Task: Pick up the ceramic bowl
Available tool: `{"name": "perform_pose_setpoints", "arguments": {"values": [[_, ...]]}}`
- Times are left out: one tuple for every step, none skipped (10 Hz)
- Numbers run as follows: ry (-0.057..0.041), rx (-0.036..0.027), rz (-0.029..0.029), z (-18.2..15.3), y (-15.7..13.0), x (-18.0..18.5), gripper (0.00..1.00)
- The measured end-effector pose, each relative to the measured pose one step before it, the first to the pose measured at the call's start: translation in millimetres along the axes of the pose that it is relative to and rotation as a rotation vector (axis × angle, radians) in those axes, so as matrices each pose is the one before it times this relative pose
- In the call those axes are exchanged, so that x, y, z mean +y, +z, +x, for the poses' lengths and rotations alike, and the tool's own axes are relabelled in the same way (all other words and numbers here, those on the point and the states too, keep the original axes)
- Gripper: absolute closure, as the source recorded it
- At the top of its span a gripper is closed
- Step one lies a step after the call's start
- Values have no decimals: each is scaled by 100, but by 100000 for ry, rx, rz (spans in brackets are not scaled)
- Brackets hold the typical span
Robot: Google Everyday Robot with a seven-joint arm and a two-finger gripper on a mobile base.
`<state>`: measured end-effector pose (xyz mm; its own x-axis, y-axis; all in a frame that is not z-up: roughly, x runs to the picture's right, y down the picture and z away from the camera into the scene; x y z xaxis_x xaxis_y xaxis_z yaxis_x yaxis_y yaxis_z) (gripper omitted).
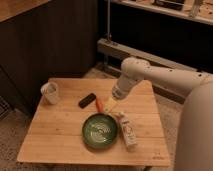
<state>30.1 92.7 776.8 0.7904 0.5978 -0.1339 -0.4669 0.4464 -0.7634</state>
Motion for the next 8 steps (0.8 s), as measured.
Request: {"name": "perform_pose_setpoints", "arguments": {"values": [[274, 469, -303, 350, 761, -134, 20], [297, 742, -459, 233, 553, 88, 20], [119, 266, -181, -52, 100, 142, 20], [346, 354, -319, 42, -98, 170, 20], [946, 1123, -177, 315, 371, -55, 20], [-31, 1075, -504, 118, 732, 71, 20], [18, 148, -178, 25, 700, -48, 20], [572, 394, 137, 260, 599, -203, 20]]}}
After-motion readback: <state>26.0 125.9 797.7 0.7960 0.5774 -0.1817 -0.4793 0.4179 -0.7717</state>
